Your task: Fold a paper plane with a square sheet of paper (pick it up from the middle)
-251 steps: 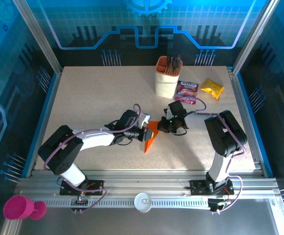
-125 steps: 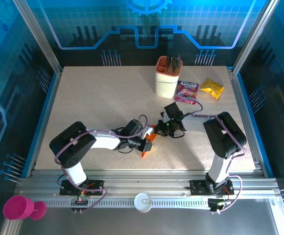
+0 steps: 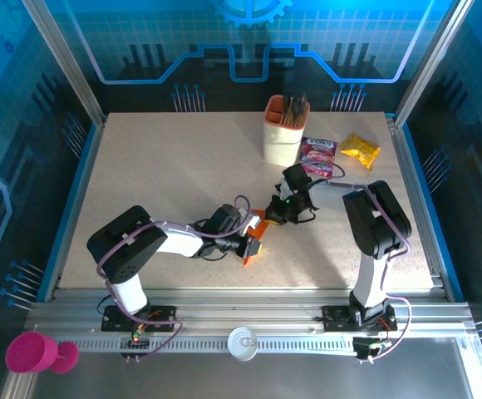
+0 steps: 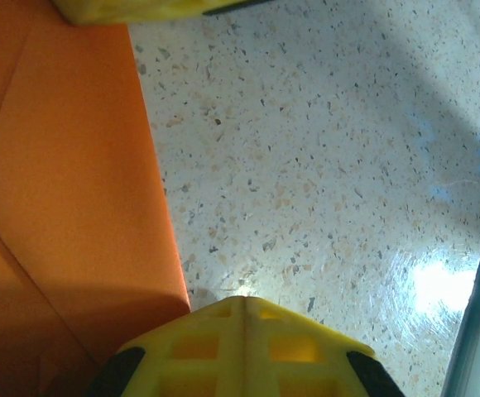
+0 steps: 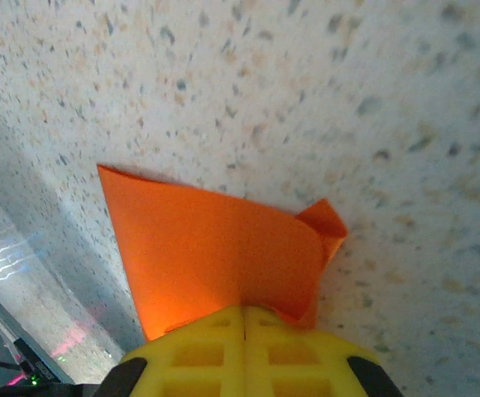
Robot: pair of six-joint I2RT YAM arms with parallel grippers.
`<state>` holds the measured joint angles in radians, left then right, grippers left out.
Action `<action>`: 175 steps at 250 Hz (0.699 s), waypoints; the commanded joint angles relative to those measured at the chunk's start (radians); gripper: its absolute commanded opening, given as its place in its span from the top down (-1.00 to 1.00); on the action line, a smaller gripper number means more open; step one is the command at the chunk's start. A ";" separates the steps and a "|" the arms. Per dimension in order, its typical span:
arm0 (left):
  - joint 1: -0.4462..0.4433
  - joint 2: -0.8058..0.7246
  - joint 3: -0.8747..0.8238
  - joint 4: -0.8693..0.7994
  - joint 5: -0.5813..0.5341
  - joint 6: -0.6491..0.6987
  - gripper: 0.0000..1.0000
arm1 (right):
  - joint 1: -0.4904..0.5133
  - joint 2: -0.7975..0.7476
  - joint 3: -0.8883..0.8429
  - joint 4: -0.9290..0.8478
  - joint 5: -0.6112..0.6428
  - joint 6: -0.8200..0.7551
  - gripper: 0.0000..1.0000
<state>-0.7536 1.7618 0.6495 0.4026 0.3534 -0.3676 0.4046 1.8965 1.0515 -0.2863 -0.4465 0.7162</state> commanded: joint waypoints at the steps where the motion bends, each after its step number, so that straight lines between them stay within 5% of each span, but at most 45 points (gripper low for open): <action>1: -0.003 0.072 -0.056 -0.137 -0.022 -0.014 1.00 | -0.049 0.027 0.037 -0.024 0.052 -0.031 1.00; 175: -0.004 0.096 -0.068 -0.108 -0.016 -0.024 1.00 | -0.222 0.087 0.103 -0.071 0.081 -0.072 1.00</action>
<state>-0.7536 1.7931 0.6441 0.4858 0.3603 -0.3710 0.2665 1.9640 1.1412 -0.3473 -0.4870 0.6624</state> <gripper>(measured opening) 0.055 0.049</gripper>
